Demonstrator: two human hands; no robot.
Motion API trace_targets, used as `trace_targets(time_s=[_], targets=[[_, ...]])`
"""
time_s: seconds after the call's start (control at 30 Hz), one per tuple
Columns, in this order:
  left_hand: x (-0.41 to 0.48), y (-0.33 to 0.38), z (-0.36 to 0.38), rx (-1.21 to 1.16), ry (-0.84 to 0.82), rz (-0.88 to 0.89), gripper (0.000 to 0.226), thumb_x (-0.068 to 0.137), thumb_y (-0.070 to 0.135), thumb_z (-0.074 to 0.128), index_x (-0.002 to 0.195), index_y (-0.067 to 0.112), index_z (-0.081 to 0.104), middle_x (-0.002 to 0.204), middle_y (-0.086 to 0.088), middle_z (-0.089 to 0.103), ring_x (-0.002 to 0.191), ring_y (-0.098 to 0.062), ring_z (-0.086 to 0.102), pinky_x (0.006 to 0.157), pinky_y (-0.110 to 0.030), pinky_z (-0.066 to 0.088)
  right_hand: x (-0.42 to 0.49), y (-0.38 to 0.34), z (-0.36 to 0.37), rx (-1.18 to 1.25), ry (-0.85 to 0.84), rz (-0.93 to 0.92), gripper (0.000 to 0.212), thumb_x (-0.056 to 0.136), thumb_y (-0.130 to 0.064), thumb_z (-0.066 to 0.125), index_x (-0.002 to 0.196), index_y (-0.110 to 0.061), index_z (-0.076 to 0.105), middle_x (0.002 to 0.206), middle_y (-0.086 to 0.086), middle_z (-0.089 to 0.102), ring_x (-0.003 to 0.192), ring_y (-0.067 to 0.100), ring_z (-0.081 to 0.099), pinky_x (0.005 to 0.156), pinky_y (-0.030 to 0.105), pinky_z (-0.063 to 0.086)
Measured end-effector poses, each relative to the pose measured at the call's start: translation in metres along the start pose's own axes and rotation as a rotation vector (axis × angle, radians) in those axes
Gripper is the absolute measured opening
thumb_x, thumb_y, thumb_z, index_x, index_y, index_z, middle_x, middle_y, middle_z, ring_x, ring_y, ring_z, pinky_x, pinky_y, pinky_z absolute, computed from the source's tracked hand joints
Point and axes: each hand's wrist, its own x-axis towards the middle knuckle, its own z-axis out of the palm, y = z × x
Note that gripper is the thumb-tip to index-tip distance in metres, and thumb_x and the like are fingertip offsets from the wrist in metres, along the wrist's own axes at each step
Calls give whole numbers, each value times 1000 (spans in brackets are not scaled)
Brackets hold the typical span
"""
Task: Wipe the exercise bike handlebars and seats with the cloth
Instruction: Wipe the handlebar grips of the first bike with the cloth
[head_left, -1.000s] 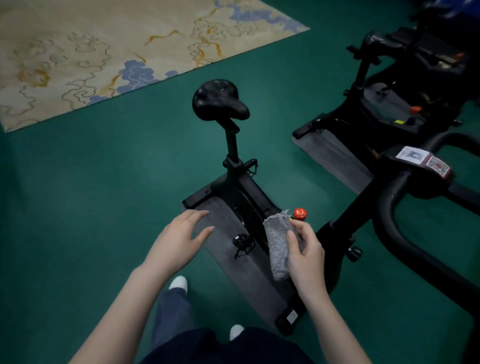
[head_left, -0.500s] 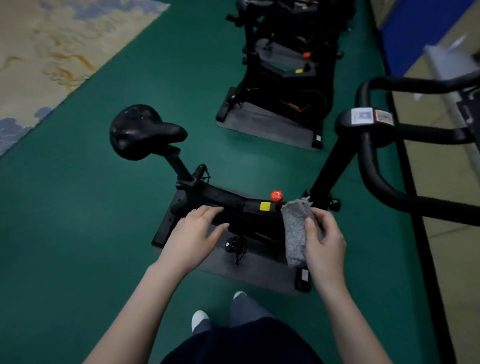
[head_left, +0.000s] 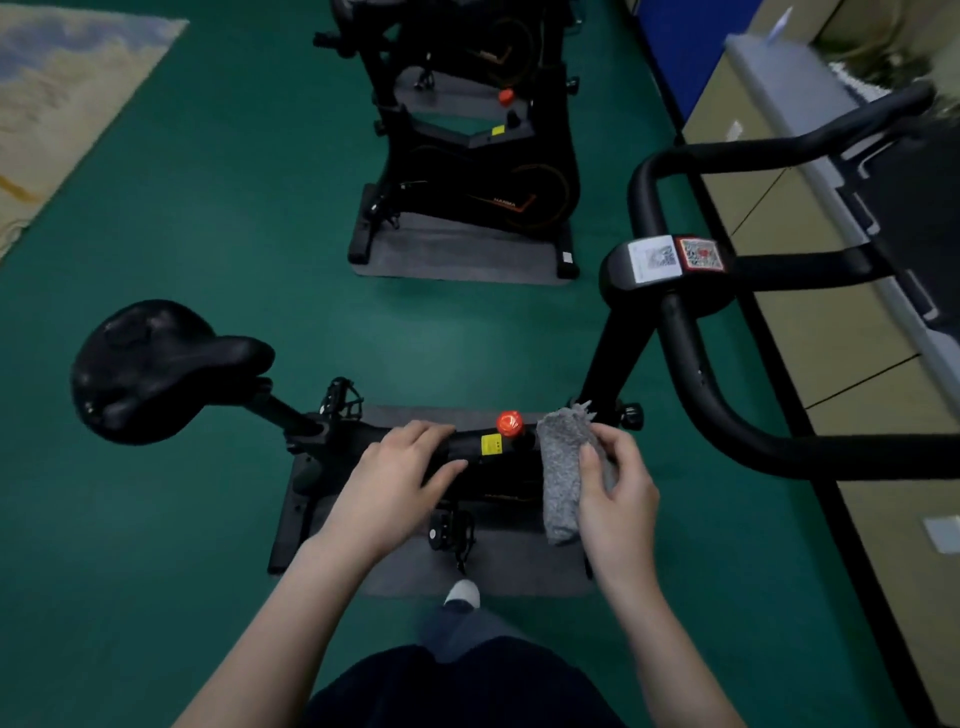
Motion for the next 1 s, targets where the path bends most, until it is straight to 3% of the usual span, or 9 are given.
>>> trace_targets(time_s=[0.17,0.33,0.4,0.5,0.63,0.73,0.8,0.9,1.0], targets=[[38,1,-13,17,5,61,48,95,42,49,136,18,48,134,3,52,123,-18,47,103,-37,37,21,-24,16,-12,0,-48,19,96,-12,52,113,-11,61,109,0,63,103,15,59,91,36,49],[80,13,-25,7,-4,167,49,94,42,50,137,19,47,135,2,51,124,-19,46,105,-38,36,35,-50,18,-13,103,-91,17,95,-11,54,110,-15,61,106,-5,62,99,-3,55,82,6,41],[97,19,-31,-16,-19,231,49,94,42,49,138,20,46,135,2,51,124,-18,46,105,-39,36,38,-58,15,-18,138,-91,19,96,-14,52,113,-19,59,109,-10,60,102,-10,52,81,1,38],[122,29,-39,-57,-34,341,49,94,42,48,138,21,46,134,4,51,124,-16,46,105,-39,38,41,-70,13,-17,235,-82,20,96,-17,52,113,-24,58,110,-11,60,102,-4,55,83,10,44],[157,43,-54,-112,-38,518,48,94,39,51,137,20,47,133,4,50,123,-15,46,105,-35,37,48,-88,12,-42,547,-121,25,93,-7,56,108,-26,57,106,-11,62,100,-4,58,82,8,45],[181,53,-65,-139,-43,651,46,94,35,52,136,17,49,135,3,50,124,-17,46,105,-40,38,52,-96,9,-57,789,-87,20,92,-9,57,109,-20,60,106,-2,66,99,16,66,83,35,56],[198,59,-71,-153,-49,737,45,94,34,52,135,16,50,135,2,50,124,-17,46,104,-40,37,60,-102,7,-129,911,-50,21,93,-11,56,112,-20,58,107,-7,63,99,14,65,80,43,57],[219,71,-74,-160,-70,858,43,94,33,53,134,15,51,135,0,49,124,-19,45,103,-39,37,81,-108,8,-294,985,-18,26,94,-8,53,120,-14,56,116,-1,61,103,6,58,90,21,51],[232,84,-71,-167,-112,954,42,94,32,53,132,14,53,136,0,49,125,-20,44,101,-40,37,102,-112,14,-456,997,25,29,93,-2,52,121,-7,58,116,8,61,100,5,52,85,-3,32]])
